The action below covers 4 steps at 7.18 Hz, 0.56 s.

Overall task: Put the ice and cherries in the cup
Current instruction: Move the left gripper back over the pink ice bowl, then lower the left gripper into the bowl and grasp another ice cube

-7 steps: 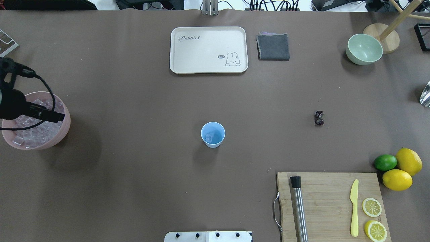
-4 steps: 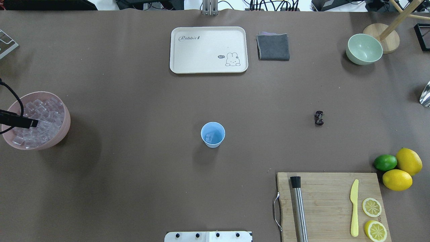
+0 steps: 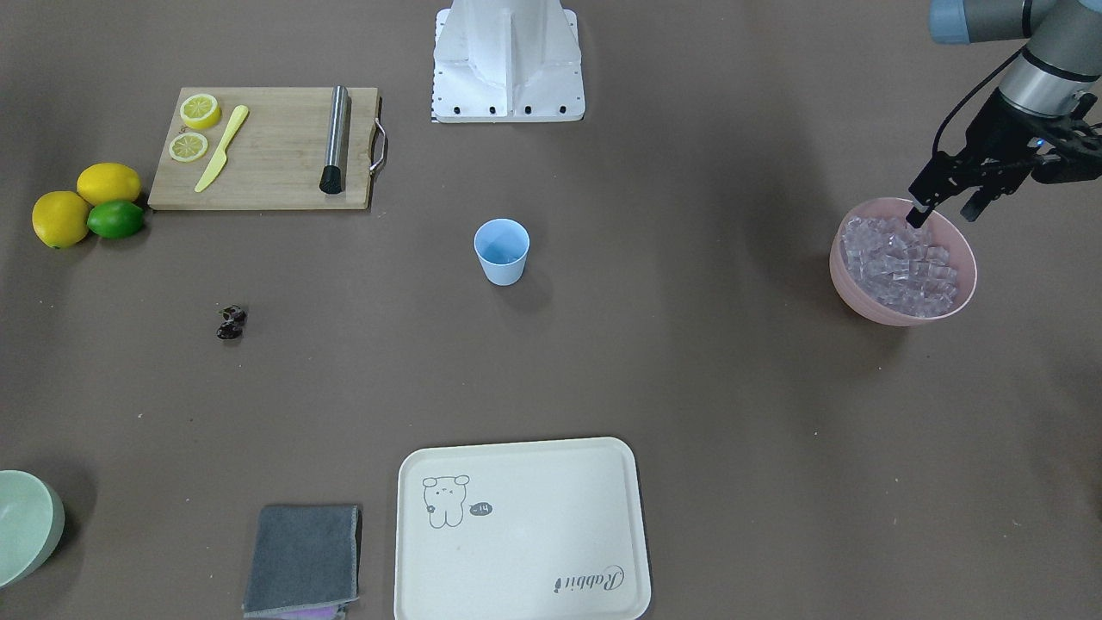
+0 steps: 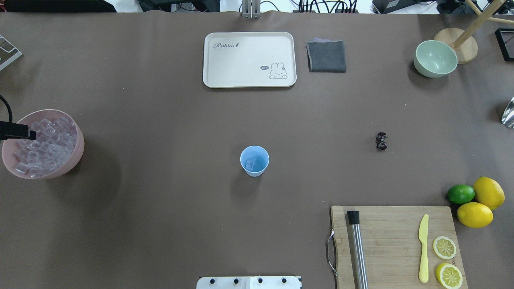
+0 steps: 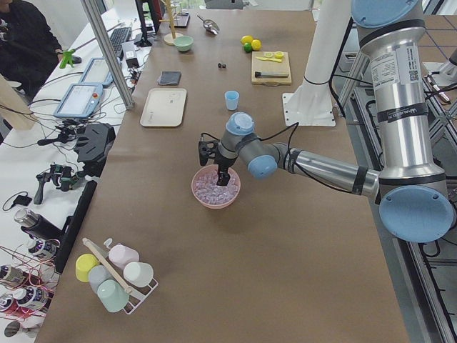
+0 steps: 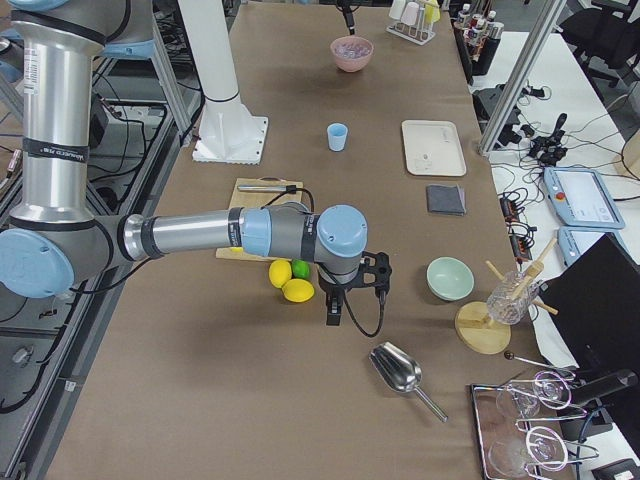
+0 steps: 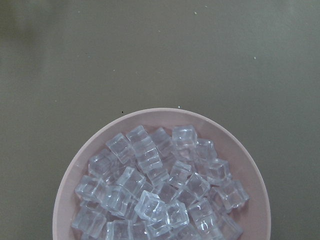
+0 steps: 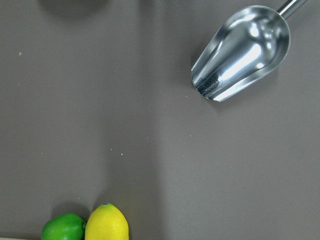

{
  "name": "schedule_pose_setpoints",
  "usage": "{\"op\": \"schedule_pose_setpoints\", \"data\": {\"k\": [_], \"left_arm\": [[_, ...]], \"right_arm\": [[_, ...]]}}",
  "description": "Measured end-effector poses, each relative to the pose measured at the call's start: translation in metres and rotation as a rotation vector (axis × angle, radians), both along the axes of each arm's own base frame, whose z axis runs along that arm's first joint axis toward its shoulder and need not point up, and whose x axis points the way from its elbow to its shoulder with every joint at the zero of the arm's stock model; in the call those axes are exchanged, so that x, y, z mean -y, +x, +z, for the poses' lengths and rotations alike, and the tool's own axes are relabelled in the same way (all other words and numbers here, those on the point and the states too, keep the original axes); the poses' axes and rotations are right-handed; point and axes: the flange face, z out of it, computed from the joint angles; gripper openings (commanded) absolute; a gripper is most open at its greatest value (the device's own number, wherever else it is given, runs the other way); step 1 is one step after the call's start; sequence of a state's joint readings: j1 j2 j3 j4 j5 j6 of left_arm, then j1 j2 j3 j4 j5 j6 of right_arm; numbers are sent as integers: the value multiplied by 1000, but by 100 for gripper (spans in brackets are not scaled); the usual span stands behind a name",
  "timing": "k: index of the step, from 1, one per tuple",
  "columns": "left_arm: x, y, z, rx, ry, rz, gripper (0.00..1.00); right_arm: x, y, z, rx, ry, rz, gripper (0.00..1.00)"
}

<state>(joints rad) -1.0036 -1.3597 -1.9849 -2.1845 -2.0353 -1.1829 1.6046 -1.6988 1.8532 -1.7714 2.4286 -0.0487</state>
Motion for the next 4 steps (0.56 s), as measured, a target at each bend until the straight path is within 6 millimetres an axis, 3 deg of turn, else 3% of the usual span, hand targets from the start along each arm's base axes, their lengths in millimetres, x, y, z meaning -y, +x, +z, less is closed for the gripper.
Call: {"op": "schedule_pose_setpoints", "data": {"k": [4], "left_arm": [[3,4,0,-46,-169,-212,97]], "right_arm": [[6,0,-11,-1,26,-2,100]]}}
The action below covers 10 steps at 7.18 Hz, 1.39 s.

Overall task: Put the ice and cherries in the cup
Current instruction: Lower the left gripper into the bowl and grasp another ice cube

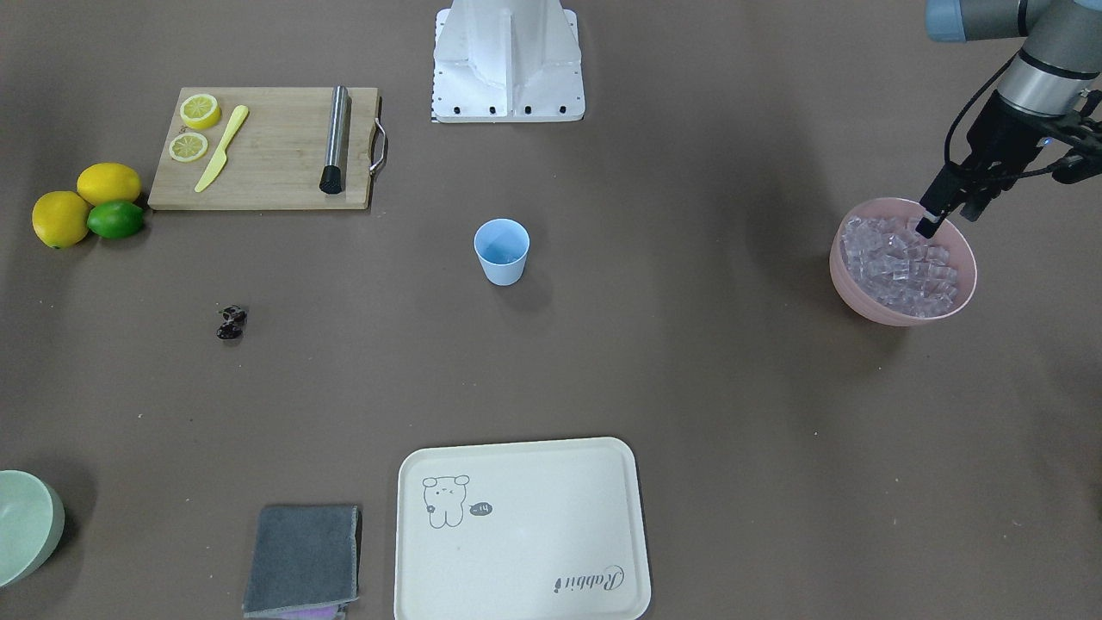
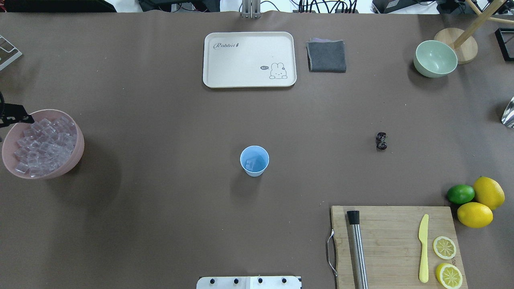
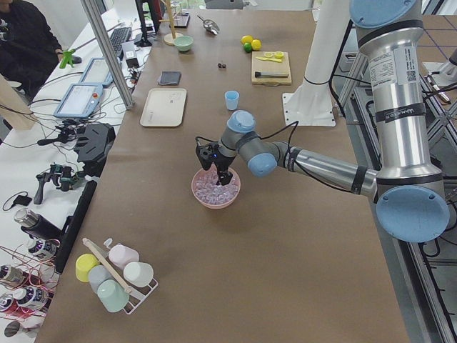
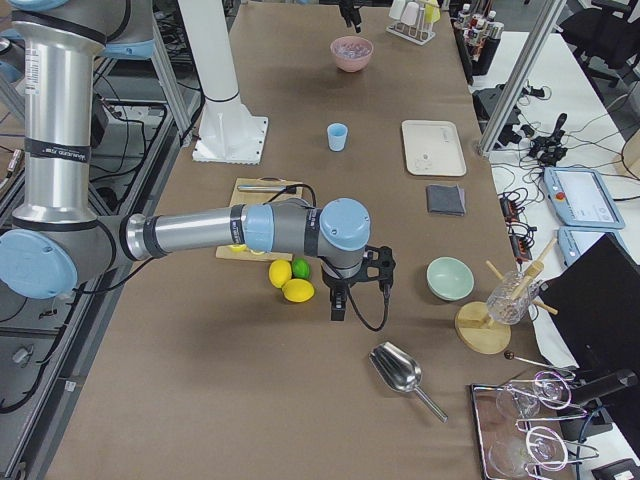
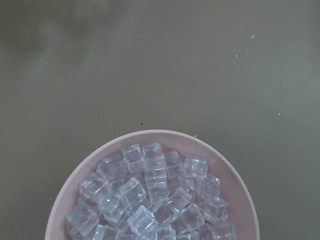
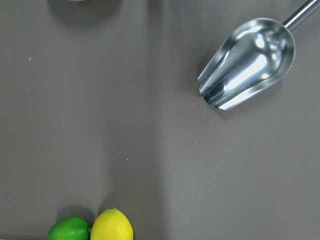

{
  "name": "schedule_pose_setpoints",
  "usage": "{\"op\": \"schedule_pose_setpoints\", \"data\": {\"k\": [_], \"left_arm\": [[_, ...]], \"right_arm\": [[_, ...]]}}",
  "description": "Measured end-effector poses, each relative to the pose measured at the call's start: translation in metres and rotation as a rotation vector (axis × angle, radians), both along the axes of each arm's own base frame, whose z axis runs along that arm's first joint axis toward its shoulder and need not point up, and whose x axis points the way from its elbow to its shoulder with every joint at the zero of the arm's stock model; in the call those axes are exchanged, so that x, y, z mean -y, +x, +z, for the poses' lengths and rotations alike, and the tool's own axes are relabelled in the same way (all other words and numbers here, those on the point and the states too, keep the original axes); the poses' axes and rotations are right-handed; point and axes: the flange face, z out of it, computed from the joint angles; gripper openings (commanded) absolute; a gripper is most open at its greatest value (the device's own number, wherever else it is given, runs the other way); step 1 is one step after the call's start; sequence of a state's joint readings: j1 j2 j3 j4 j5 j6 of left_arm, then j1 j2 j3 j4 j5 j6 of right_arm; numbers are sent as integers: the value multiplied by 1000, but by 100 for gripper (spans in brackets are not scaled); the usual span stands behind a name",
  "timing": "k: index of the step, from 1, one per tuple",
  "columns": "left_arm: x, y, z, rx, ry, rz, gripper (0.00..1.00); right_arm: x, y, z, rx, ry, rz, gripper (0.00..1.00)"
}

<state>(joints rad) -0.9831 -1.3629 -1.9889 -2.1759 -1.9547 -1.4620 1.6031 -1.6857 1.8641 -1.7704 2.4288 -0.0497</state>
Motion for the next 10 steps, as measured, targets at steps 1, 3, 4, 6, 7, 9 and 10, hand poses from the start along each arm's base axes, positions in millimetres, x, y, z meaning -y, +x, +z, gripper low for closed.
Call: {"op": "schedule_pose_setpoints", "data": {"k": [1,3,4,6,7,9,10], "left_arm": [[-3,3,3,-6,-35,-33,97],[-13,15,11,-8,-89,-55,97],[-18,30,12,-2,-113,-55,97],[-23,56,1,38,-169,-39,97],[-22,61,-5,51,-182,-35,97],[-18,68,-6,64,-195,-31,97],[-12,74,-5,68,-198,-29,97]], "right_arm": [[0,0,-2,0,4,-1,100],[2,0,-4,0,10,-1,100],[3,0,-5,0,14,-1,100],[4,0,-7,-1,28,-1,100],[5,0,-8,-2,33,-1,100],[5,0,-13,-2,44,0,100],[5,0,-16,-2,49,0,100]]}}
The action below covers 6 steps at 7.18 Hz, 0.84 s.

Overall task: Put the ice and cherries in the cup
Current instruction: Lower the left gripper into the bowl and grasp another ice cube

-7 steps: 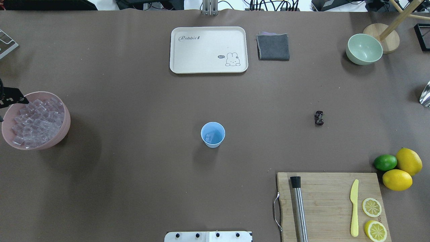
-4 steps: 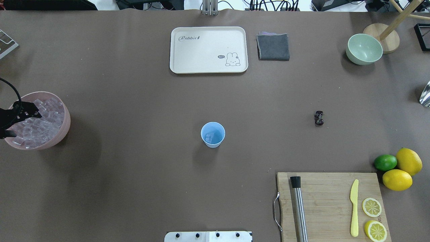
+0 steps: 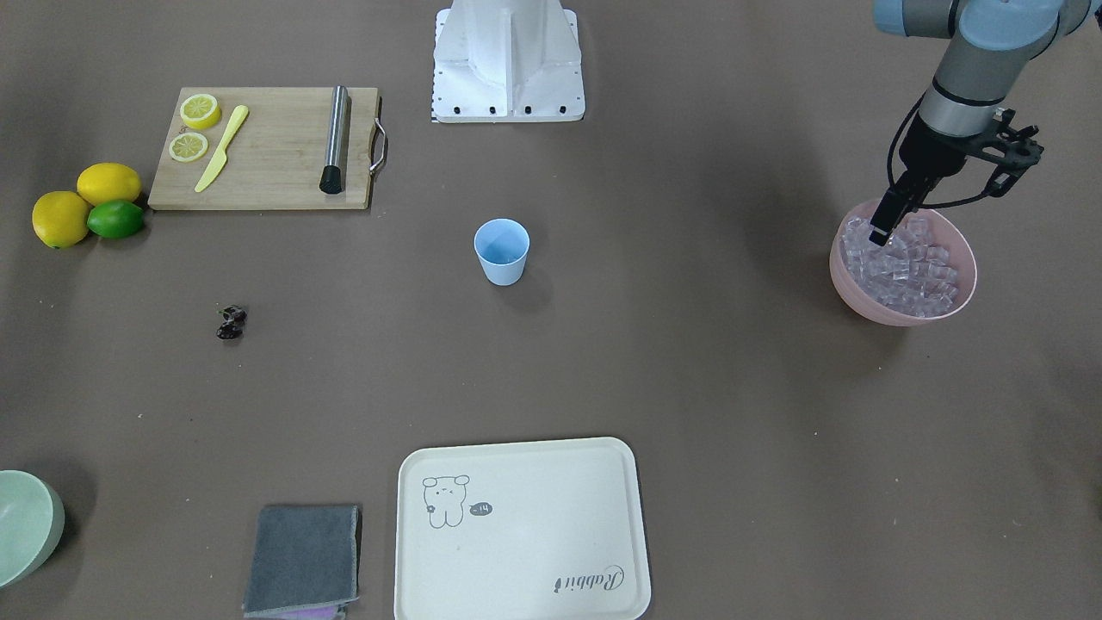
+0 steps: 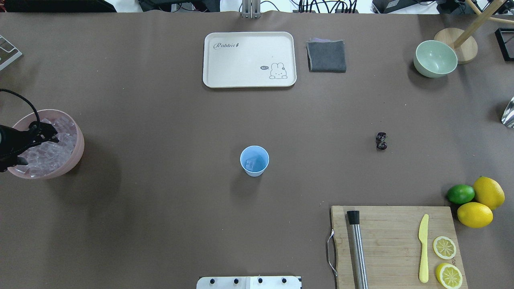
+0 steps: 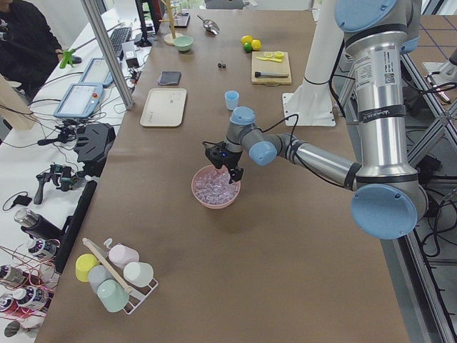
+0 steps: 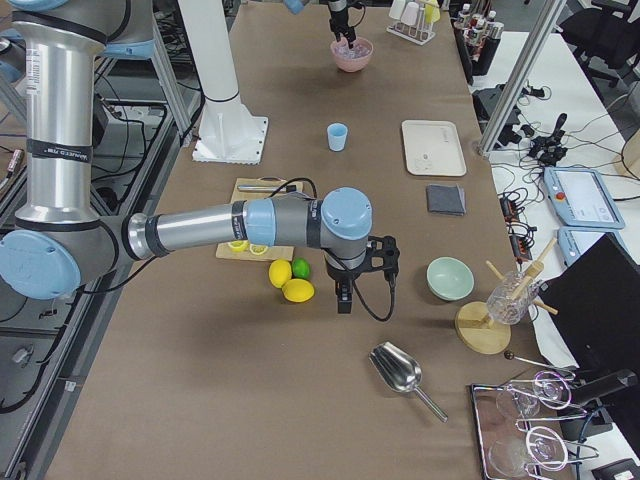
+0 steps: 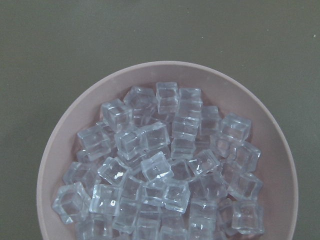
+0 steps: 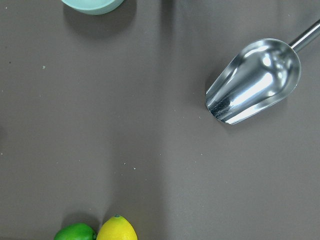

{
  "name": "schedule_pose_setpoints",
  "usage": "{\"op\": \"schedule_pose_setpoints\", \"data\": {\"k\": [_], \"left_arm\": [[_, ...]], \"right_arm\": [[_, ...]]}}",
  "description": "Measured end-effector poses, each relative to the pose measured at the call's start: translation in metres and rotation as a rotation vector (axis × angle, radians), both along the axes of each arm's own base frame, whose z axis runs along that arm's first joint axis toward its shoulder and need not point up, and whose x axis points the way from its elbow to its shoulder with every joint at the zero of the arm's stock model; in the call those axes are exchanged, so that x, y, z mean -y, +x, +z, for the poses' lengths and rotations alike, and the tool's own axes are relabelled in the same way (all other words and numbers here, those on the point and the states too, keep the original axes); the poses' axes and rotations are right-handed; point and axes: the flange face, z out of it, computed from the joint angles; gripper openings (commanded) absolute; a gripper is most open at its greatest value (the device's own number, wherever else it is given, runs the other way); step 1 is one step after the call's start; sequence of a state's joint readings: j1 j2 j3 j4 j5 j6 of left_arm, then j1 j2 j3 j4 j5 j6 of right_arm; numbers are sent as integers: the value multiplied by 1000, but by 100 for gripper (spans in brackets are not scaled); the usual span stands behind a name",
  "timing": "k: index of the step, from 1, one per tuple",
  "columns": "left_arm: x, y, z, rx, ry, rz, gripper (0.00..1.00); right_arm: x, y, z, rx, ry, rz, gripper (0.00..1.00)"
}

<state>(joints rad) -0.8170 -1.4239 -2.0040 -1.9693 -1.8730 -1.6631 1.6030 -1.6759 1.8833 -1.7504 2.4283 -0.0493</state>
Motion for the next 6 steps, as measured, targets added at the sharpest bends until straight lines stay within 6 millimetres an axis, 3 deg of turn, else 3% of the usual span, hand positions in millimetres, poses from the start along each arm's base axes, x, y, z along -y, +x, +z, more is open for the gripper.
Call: {"op": "schedule_pose_setpoints", "data": {"k": [3,6], "left_arm": [[18,20,-5,25,-24,5,97],[16,23,0,38,-40,8,97]], "right_arm": [[0,0,-2,0,5,0,100],[0,0,-6,-2,12,0,100]]}}
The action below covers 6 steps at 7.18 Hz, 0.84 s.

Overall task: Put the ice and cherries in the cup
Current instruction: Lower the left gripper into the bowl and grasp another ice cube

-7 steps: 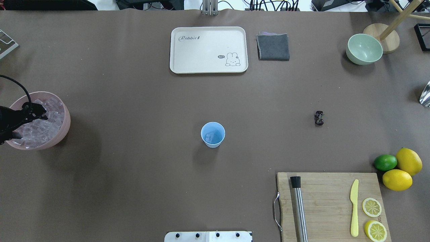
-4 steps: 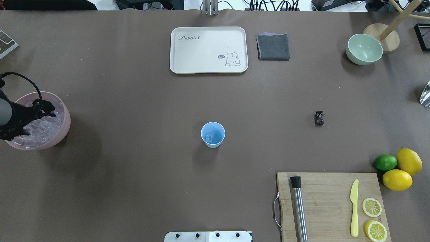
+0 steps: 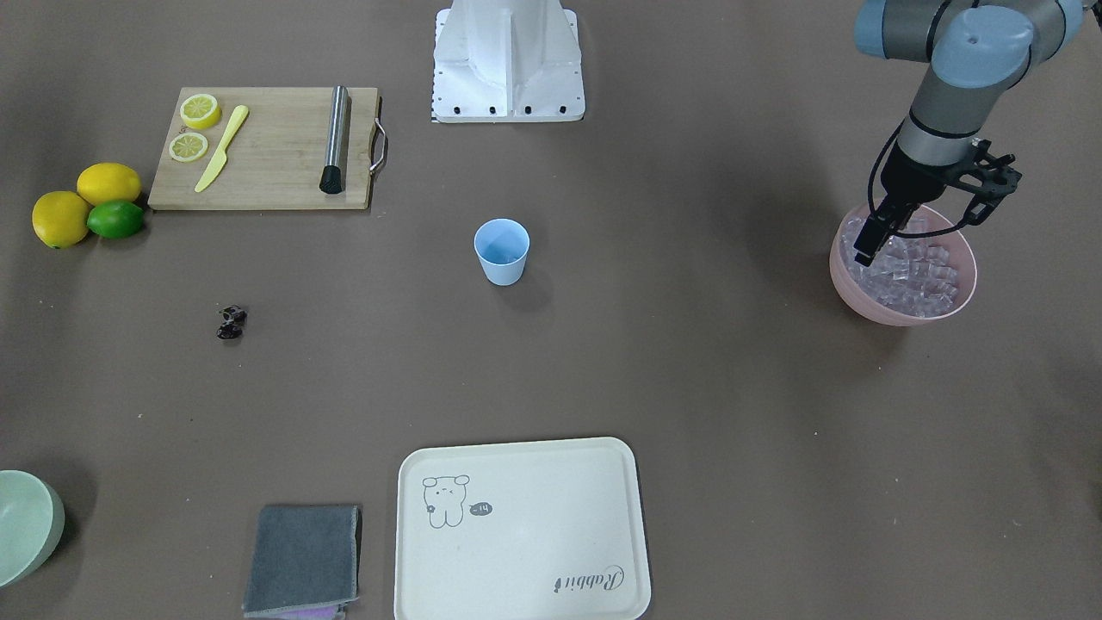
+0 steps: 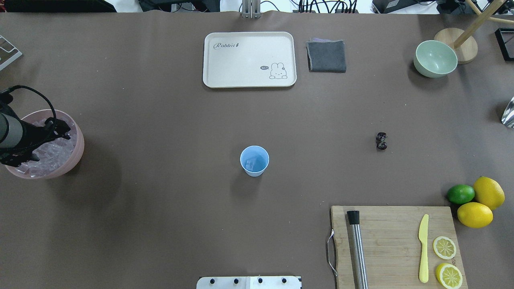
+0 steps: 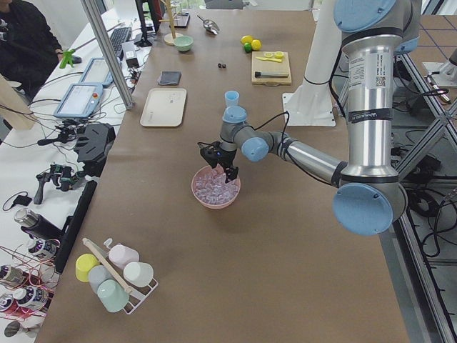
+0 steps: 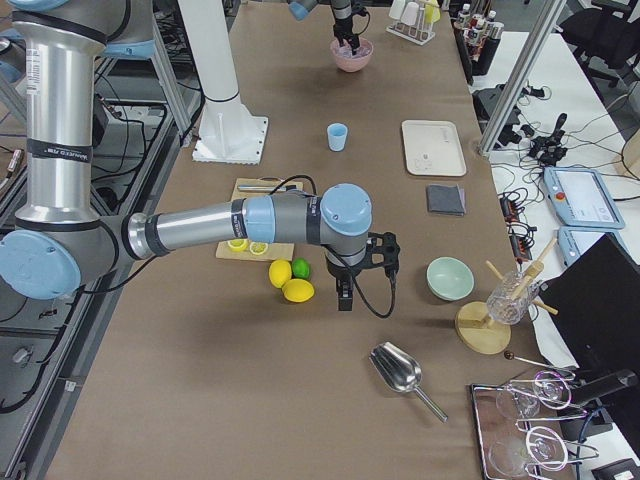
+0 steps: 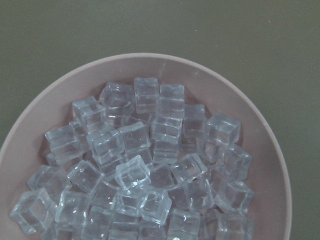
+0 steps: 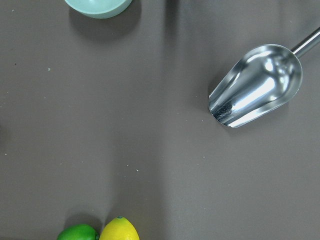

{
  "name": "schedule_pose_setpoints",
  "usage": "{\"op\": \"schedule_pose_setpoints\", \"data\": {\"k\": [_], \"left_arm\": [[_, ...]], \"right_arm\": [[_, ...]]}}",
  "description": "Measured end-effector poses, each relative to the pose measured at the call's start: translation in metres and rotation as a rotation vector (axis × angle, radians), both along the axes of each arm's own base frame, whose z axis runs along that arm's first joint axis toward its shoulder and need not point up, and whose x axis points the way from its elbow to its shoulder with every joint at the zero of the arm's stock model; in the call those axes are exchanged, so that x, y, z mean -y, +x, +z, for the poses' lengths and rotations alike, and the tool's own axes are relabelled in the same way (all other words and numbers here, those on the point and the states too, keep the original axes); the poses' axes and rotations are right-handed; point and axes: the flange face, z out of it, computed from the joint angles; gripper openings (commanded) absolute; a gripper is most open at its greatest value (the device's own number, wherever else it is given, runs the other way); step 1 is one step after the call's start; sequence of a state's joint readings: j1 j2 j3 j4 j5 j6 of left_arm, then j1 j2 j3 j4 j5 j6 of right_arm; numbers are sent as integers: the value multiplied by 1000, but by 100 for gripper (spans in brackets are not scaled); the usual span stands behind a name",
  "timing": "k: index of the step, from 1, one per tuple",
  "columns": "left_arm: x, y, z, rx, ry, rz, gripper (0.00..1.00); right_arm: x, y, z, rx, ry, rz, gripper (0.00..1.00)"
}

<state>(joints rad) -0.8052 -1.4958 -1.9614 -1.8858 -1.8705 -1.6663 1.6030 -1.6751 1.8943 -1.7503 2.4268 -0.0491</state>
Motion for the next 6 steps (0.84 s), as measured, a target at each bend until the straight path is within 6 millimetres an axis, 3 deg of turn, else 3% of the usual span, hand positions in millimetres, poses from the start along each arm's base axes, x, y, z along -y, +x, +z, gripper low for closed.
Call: {"op": "schedule_pose_setpoints", "data": {"k": [6], "left_arm": [[-20,14,10,12,-23,47,97]], "right_arm": [[-1,0,-6,-4,13,-1,100]]}}
